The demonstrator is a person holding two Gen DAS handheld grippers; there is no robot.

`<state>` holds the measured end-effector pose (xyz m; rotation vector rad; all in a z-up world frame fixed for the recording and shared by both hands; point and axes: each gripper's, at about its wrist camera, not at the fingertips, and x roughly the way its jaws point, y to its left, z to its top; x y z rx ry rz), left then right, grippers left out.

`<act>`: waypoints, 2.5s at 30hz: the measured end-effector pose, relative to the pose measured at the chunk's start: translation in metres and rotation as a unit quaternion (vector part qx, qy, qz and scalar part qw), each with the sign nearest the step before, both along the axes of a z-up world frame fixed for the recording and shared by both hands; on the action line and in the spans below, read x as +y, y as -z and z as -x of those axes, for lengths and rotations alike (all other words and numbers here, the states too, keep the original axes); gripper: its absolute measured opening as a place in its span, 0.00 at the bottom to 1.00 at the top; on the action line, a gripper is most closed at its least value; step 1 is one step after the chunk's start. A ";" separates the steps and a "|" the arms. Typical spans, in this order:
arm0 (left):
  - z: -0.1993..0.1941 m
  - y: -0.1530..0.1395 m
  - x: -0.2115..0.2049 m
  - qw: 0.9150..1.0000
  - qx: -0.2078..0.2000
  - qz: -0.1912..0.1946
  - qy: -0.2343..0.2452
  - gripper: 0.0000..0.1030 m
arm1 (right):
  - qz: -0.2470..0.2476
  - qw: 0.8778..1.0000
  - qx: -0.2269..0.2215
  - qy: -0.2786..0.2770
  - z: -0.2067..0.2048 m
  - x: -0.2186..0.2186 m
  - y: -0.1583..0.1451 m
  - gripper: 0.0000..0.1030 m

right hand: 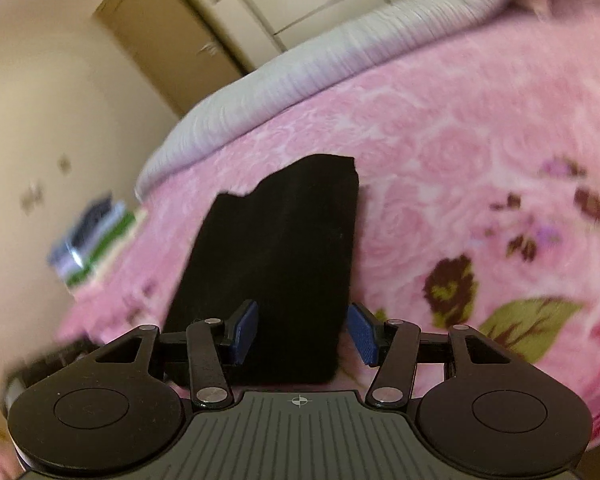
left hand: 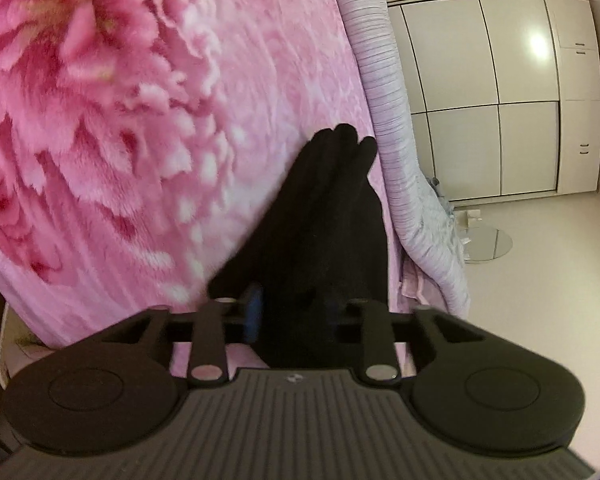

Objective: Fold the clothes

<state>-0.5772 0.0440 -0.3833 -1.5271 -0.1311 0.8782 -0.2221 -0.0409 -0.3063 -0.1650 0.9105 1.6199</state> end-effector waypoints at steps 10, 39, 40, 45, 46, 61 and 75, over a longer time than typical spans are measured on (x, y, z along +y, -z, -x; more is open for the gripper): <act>-0.001 0.002 -0.004 1.000 0.015 -0.014 0.001 0.15 | -0.019 0.969 -0.235 -0.075 0.064 -0.003 0.023 0.43; -0.023 -0.084 -0.009 0.963 0.198 -0.172 0.064 0.10 | -0.098 0.931 -0.340 -0.085 0.051 -0.022 0.016 0.39; -0.026 -0.086 -0.007 0.961 0.203 -0.175 0.068 0.10 | -0.095 0.929 -0.346 -0.097 0.054 -0.018 0.016 0.39; -0.026 -0.072 -0.004 0.970 0.183 -0.147 0.067 0.10 | -0.043 0.921 -0.372 -0.111 0.059 -0.019 0.039 0.39; -0.022 -0.067 -0.006 0.973 0.176 -0.138 0.061 0.10 | -0.032 0.925 -0.364 -0.103 0.055 -0.023 0.043 0.39; -0.082 -0.081 0.014 0.921 0.289 -0.226 0.129 0.11 | -0.088 0.993 -0.041 0.074 -0.022 0.021 0.005 0.30; -0.092 -0.052 0.013 0.879 0.389 -0.232 0.150 0.03 | -0.116 0.934 -0.334 -0.055 0.091 0.037 0.059 0.29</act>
